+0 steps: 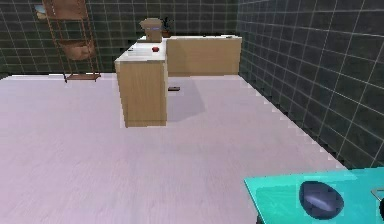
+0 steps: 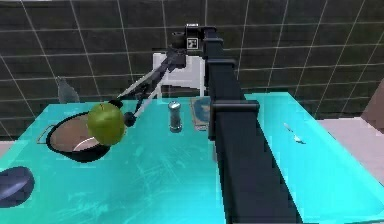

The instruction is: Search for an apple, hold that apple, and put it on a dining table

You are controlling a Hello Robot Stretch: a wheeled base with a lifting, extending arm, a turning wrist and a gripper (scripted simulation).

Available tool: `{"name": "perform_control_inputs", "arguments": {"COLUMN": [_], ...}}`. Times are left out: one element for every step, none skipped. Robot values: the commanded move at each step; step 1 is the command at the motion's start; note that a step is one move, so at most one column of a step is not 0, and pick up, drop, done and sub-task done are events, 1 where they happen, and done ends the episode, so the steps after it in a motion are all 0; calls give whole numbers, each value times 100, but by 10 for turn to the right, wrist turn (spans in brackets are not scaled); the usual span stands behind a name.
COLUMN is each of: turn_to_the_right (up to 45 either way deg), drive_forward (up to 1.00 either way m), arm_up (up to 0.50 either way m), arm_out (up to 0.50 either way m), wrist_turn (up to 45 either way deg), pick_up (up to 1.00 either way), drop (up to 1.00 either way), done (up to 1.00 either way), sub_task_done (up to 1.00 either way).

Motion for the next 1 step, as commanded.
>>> {"name": "perform_control_inputs", "arguments": {"turn_to_the_right": [0], "drive_forward": [0], "arm_up": [0], "arm_out": [0], "wrist_turn": [450], "pick_up": [0], "drop": [0], "done": [0], "sub_task_done": [0]}}
